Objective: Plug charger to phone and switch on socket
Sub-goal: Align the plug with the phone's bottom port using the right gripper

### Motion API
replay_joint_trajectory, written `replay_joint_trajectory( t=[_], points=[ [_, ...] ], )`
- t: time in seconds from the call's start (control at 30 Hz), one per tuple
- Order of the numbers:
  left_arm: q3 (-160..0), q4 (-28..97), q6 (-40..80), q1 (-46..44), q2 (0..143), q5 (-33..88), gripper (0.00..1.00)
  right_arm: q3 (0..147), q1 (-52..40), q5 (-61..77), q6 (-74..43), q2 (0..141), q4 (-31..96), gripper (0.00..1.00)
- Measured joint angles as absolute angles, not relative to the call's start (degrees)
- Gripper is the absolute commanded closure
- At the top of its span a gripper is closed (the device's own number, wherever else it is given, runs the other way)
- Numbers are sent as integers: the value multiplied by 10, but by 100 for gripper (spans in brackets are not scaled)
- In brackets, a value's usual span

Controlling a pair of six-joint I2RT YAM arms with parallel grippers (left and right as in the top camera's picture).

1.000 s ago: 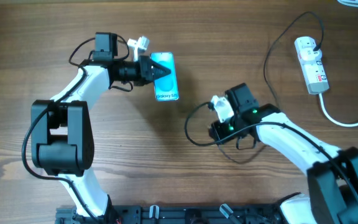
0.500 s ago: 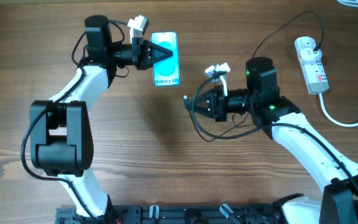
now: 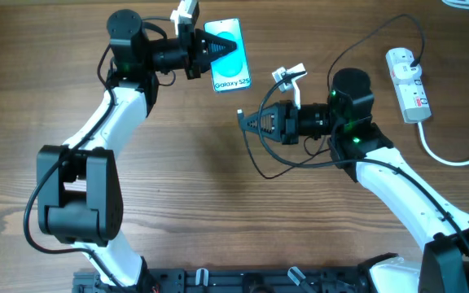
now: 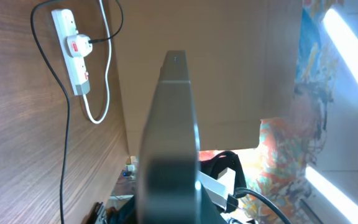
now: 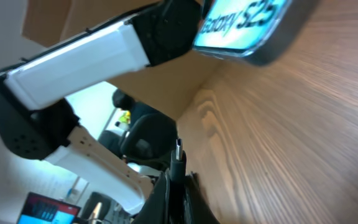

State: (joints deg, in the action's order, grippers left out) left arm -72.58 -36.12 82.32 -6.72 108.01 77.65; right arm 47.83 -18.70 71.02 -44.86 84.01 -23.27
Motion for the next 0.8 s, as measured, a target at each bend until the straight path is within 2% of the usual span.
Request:
replay_joint_trajectory(
  t=[0.2, 0.53, 0.8],
  points=[
    [-726, -382, 837, -69, 1080, 776, 96, 478, -187, 715, -513, 840, -246, 96],
    [-726, -400, 837, -78, 1080, 787, 96, 478, -187, 715, -540, 840, -255, 96],
    [-726, -413, 836, -87, 1080, 796, 96, 478, -187, 663, -590, 840, -271, 96]
  ],
)
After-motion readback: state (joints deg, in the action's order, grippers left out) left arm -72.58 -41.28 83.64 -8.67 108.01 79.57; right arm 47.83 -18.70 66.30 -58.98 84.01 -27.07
